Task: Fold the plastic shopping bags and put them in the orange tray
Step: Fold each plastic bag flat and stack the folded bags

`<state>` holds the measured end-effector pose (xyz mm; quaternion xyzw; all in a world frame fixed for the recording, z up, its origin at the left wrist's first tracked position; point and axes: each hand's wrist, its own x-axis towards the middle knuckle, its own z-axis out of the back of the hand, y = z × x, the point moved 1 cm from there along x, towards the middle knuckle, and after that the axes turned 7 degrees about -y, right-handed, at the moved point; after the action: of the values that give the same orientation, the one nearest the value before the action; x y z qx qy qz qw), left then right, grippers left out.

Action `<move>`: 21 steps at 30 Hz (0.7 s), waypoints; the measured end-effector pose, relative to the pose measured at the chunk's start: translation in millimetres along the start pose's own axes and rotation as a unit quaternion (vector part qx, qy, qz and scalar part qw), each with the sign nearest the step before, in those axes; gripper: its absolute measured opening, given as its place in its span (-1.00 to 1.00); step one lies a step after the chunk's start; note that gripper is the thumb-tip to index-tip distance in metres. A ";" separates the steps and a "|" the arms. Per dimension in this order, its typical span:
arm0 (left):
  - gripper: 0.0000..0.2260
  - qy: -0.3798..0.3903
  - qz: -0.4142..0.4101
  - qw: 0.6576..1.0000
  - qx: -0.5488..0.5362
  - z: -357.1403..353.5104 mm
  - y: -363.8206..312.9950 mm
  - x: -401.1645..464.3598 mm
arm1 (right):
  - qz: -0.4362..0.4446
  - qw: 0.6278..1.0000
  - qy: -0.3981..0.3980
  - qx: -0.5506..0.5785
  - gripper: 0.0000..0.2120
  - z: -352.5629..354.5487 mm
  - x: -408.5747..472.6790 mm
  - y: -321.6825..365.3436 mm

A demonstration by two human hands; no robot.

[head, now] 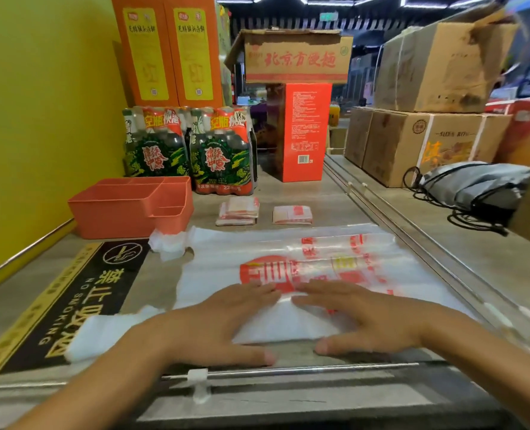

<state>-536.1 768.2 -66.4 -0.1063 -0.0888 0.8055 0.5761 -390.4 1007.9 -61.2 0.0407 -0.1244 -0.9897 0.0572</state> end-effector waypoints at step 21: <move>-0.58 -0.138 -0.056 0.981 -0.122 2.1 12.8 -1.8 | -0.028 0.974 -0.183 0.129 -0.67 -7.0 -3.6 16.9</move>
<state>-547.8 762.3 -67.7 -0.0587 -0.2708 0.7619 0.5854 -384.4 990.3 -63.4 -0.1305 -0.2581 -0.9573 0.0000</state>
